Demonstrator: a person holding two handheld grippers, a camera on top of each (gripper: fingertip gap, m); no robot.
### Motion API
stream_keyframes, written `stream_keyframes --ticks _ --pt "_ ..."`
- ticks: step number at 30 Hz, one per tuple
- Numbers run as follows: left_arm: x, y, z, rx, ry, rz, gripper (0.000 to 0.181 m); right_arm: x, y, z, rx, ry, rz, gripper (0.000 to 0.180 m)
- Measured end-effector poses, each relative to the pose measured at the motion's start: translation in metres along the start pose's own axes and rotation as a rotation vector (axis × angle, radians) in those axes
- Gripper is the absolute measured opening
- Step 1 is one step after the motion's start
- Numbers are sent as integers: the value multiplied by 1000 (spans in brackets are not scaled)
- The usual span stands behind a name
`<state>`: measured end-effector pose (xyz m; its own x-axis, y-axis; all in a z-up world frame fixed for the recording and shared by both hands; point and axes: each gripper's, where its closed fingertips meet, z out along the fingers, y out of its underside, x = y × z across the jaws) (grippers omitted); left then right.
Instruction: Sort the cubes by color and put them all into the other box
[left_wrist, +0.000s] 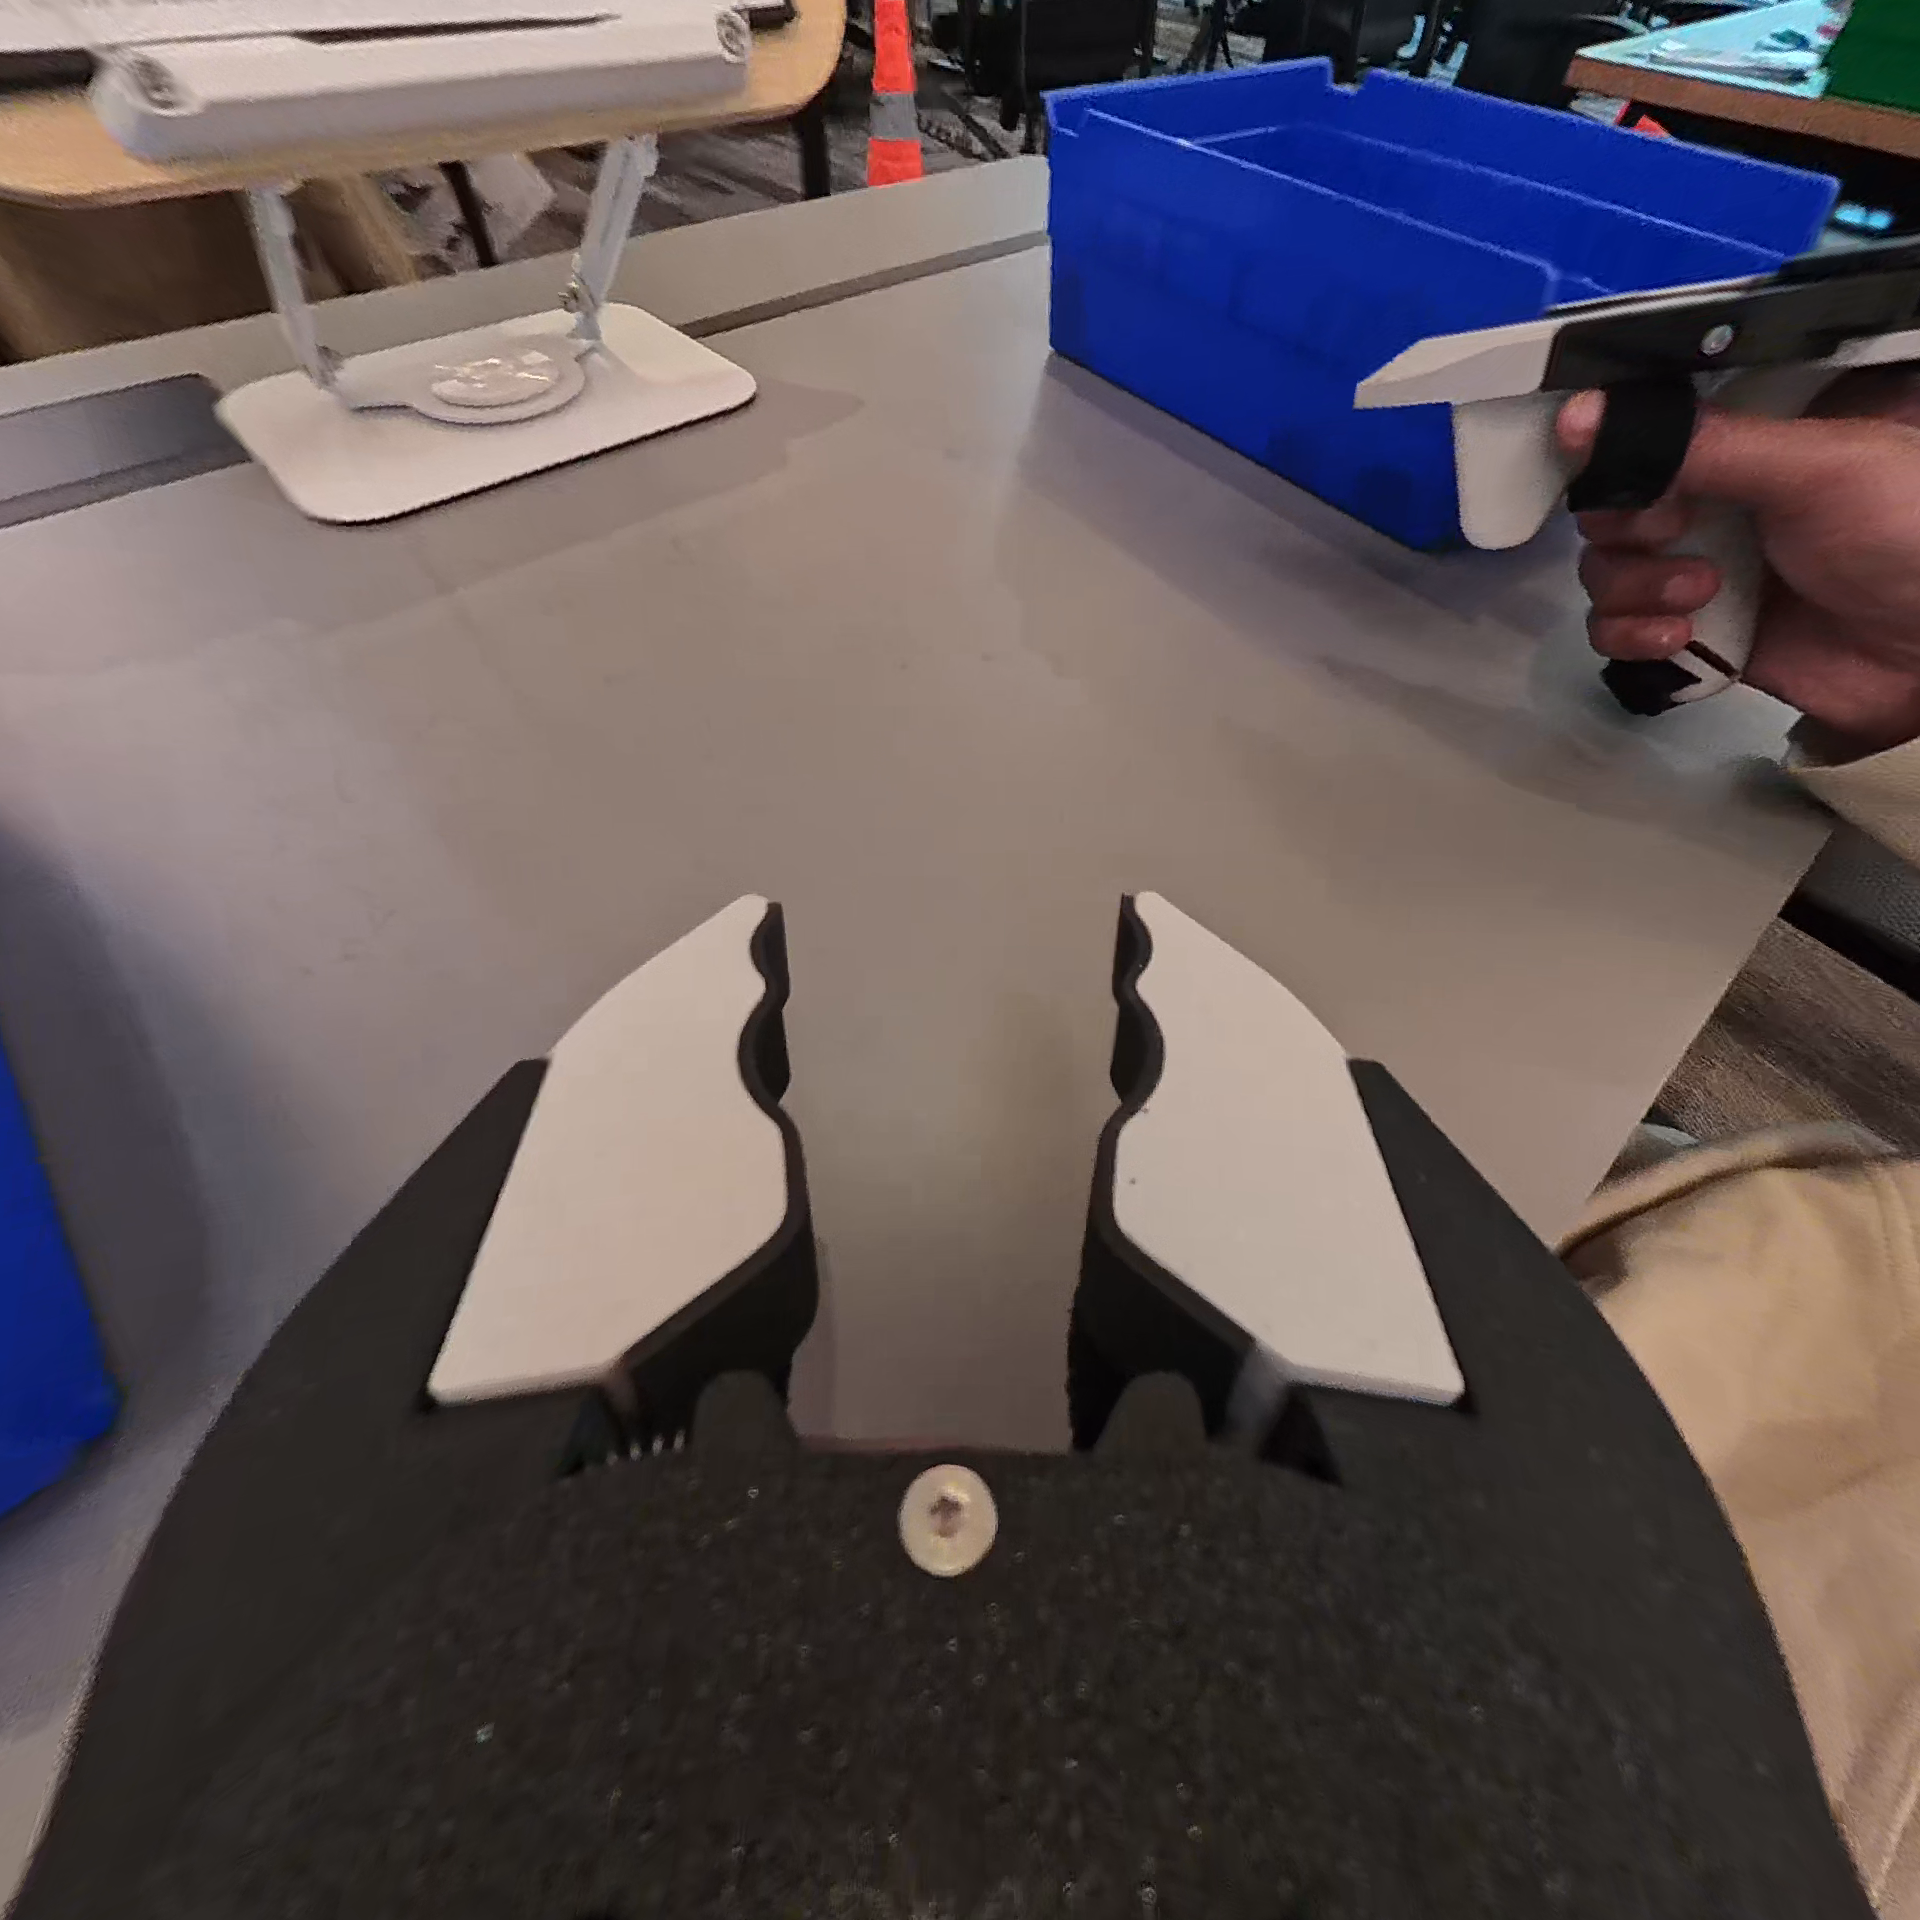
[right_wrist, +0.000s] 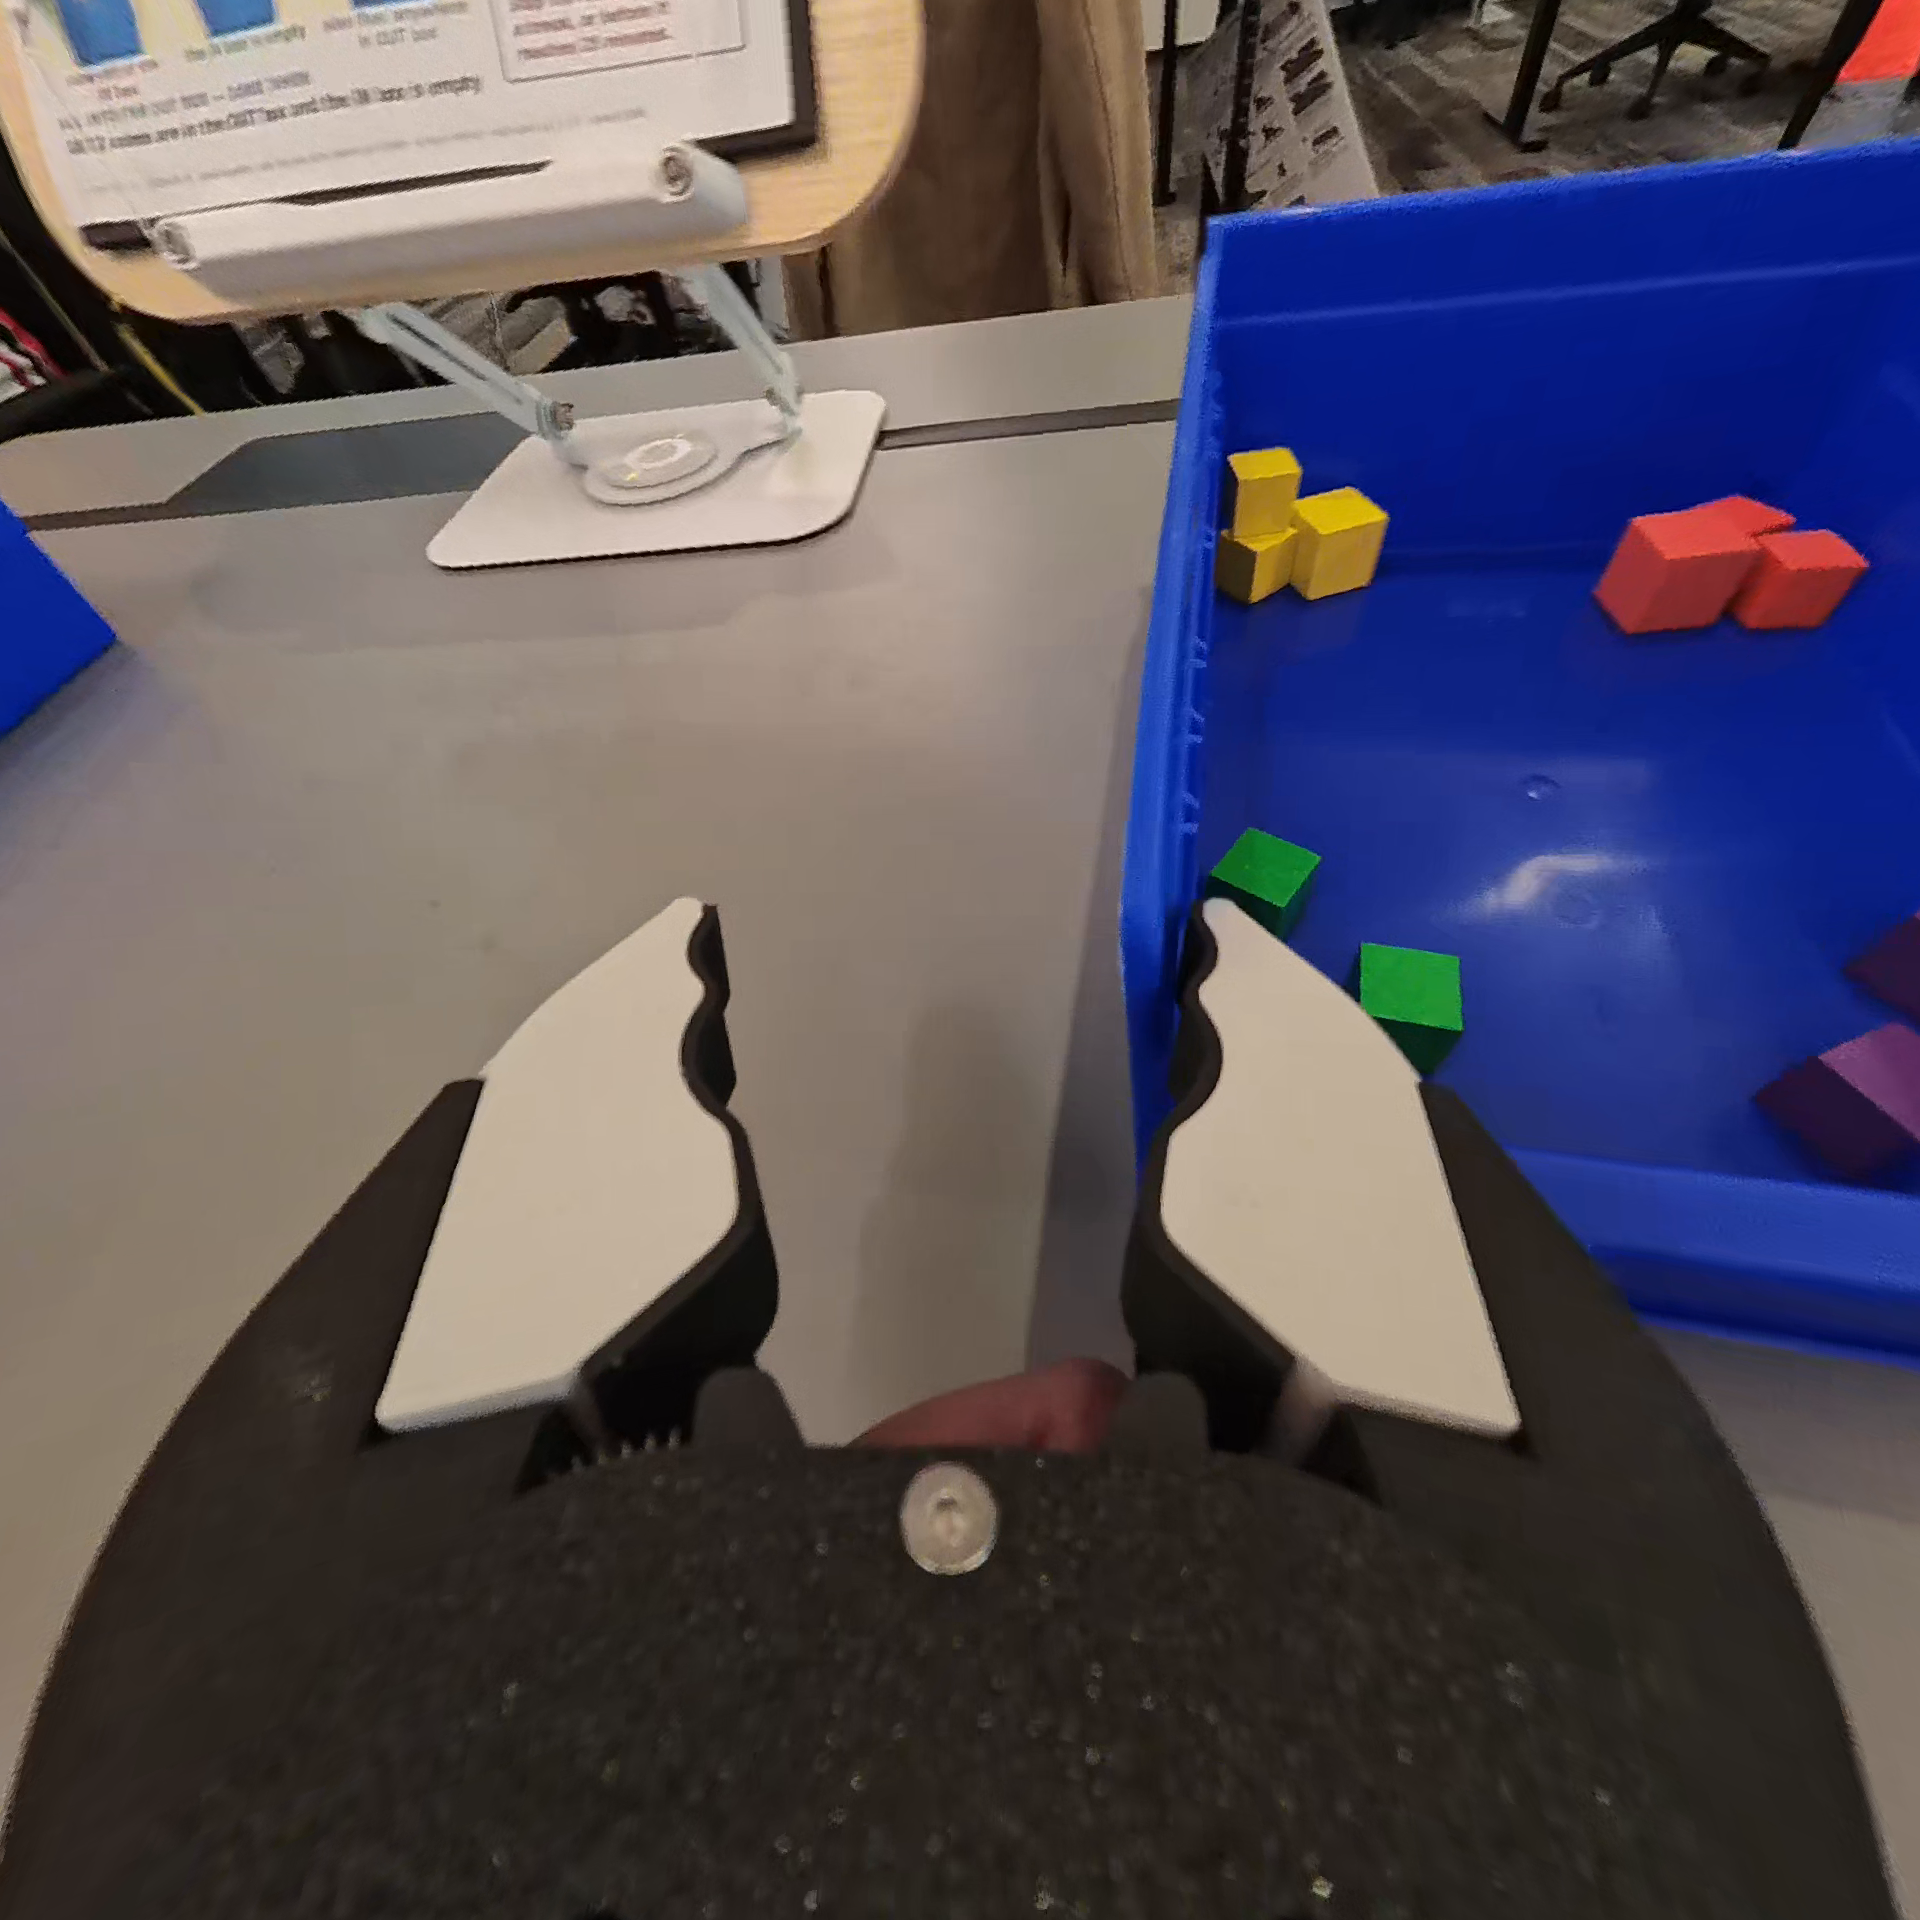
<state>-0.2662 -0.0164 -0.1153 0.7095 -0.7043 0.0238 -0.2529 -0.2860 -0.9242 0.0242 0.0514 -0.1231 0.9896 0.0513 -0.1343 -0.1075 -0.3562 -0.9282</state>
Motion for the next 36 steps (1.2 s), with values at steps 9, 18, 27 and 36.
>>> stream_keyframes --ticks 9,18,27,36 --pt "73 -53 93 -59 176 116 62 6 -23 -52 149 -161 16 68" --pt "140 -112 233 -62 145 -41 68 169 -9 -112 266 277 247 62" --pt "135 -109 270 -84 -49 -156 27 167 -11 -74 176 248 257 58" --pt "121 -103 256 -96 -171 -109 4 153 -8 -50 125 297 255 24"
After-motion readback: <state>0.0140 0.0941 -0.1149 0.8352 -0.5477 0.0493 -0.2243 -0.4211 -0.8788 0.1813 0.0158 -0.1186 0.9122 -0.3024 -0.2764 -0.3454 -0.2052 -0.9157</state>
